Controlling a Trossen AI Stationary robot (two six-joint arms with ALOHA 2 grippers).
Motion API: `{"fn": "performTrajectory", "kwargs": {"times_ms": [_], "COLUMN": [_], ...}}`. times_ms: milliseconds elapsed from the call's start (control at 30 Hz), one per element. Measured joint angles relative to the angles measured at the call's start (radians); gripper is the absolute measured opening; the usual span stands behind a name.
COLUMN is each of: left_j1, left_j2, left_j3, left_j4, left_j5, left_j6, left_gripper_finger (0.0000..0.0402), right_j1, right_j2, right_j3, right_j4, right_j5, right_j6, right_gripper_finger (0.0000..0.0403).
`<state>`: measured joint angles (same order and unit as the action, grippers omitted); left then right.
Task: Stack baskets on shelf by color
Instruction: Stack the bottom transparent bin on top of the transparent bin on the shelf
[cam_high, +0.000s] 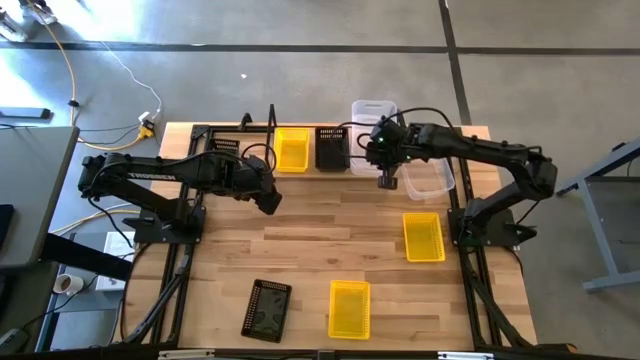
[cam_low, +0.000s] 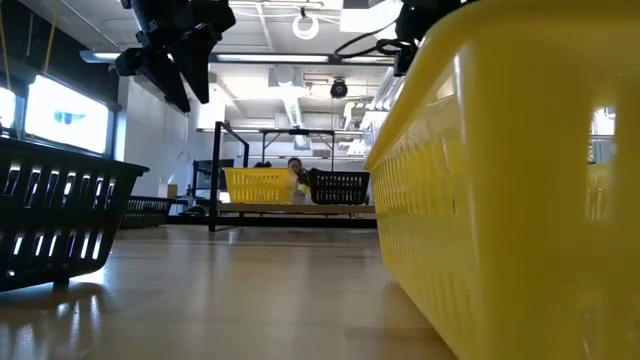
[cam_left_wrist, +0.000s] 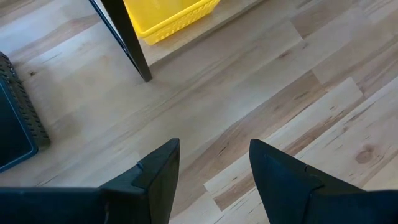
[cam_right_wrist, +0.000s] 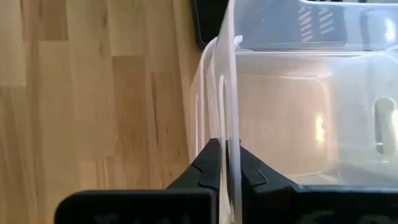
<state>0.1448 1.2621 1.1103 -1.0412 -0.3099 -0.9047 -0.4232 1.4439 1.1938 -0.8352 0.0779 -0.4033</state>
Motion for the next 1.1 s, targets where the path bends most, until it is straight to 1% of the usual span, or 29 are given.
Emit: {"fn": "performTrajectory", "kwargs": {"times_ms": [167, 333, 500, 600, 867, 1100], "left_j1": [0.0, 0.0, 0.0, 0.0, 0.0, 0.0], "left_j2": [0.0, 0.0, 0.0, 0.0, 0.0, 0.0], "left_j3": [0.0, 0.0, 0.0, 0.0, 0.0, 0.0], "left_j4": [0.0, 0.0, 0.0, 0.0, 0.0, 0.0], "left_j5": [0.0, 0.0, 0.0, 0.0, 0.0, 0.0], "left_j6": [0.0, 0.0, 0.0, 0.0, 0.0, 0.0], "left_gripper_finger": [0.0186, 0.0186, 0.0186, 0.0186, 0.0186, 0.0186], "right_j1": [-0.004, -0.004, -0.008, -0.014, -0.029, -0.029], "right_j2": [0.004, 0.004, 0.004, 0.004, 0.004, 0.004], "right_j3": [0.0, 0.0, 0.0, 0.0, 0.0, 0.0], "right_j4": [0.008, -0.008, -0.013, -0.013, -0.013, -0.007], "right_j5": [-0.005, -0.045, -0.019, -0.023, -0.059, -0.064], "right_j6": [0.002, 0.047, 0.072, 0.086, 0.087, 0.081], "right_gripper_finger": [0.0, 0.0, 0.0, 0.0, 0.0, 0.0]}}
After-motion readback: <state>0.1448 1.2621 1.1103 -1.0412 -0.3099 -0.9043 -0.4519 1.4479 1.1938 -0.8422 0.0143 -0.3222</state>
